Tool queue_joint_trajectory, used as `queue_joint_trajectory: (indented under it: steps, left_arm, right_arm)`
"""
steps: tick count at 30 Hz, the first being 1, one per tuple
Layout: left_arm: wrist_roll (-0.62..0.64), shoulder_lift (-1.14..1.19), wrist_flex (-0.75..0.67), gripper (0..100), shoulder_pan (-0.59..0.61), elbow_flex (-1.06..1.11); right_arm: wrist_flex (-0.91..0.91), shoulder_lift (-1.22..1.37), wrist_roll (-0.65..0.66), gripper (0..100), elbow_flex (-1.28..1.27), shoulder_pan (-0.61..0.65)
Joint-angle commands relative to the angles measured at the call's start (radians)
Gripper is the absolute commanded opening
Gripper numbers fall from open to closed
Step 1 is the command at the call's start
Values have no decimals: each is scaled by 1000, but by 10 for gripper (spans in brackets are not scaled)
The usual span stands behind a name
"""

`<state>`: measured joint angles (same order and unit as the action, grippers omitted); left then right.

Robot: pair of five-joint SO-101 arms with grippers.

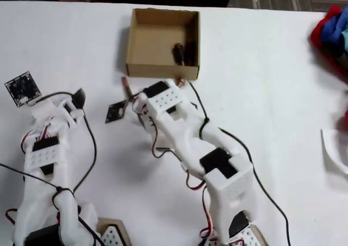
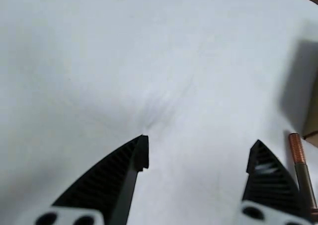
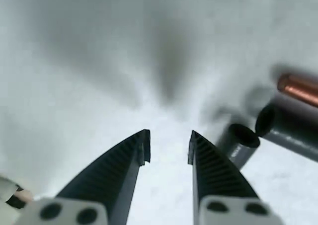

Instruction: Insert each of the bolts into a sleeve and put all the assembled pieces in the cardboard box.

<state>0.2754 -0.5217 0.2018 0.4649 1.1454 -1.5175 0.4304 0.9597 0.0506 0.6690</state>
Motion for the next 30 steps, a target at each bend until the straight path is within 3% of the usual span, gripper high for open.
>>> queue_joint_trajectory:
  steps: [1, 8, 13, 30]
  left_arm:
    - [0, 2, -6, 327, 9, -45]
    - [0, 2, -6, 327, 9, -45]
    - [0, 2, -6, 327, 8, -45]
    - [0, 2, -6, 327, 8, -47]
  right_arm:
    - [-48, -45, 0, 124, 66, 24]
    - [-45, -96, -32, 134, 109, -54]
    - [-42, -94, -41, 221, 107, -91]
    - [110, 128, -49, 209, 114, -111]
